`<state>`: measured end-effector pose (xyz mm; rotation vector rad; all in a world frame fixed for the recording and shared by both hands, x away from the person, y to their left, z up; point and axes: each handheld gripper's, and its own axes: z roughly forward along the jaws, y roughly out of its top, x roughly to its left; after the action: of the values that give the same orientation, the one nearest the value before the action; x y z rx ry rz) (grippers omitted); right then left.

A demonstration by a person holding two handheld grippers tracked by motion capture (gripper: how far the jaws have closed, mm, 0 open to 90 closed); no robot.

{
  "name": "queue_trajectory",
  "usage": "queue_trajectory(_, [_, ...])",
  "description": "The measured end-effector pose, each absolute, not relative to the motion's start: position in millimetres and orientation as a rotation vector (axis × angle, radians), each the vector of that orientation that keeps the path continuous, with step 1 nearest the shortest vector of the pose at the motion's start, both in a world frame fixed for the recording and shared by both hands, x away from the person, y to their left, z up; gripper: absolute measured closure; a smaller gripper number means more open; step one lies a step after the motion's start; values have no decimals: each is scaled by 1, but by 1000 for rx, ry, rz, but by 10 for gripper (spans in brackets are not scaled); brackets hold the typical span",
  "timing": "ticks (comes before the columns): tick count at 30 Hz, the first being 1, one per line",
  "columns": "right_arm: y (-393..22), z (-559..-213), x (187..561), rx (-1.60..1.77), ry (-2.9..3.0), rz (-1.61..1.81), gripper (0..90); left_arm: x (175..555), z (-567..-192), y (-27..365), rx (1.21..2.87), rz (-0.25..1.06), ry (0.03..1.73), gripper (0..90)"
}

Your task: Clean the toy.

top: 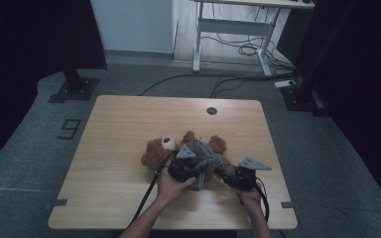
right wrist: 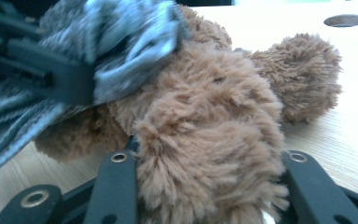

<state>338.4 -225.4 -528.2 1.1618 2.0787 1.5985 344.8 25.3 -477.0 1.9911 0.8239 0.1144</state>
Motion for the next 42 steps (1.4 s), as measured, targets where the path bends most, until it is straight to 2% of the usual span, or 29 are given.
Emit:
queue_trajectory(13, [-227, -529, 338, 1163, 2083, 1609, 580, 327, -504, 58, 2015, 96, 856, 772])
queue_trajectory(18, [-226, -529, 338, 1162, 2080, 1610, 580, 323, -498, 61, 1970, 119, 853, 771])
queue_trajectory(22, [-225, -529, 338, 1160, 2081, 1599, 580, 326, -478, 55, 1917, 150, 823, 771])
queue_trajectory(29, [-224, -529, 338, 1160, 2072, 1594, 578, 344, -446, 14, 1938, 228, 782, 768])
queue_trajectory(35, [-224, -529, 337, 1163, 2074, 1595, 579, 348, -468, -12, 2022, 244, 767, 769])
queue_trajectory(42, [-226, -531, 338, 1168, 2094, 1597, 580, 336, -485, 8, 1972, 212, 782, 773])
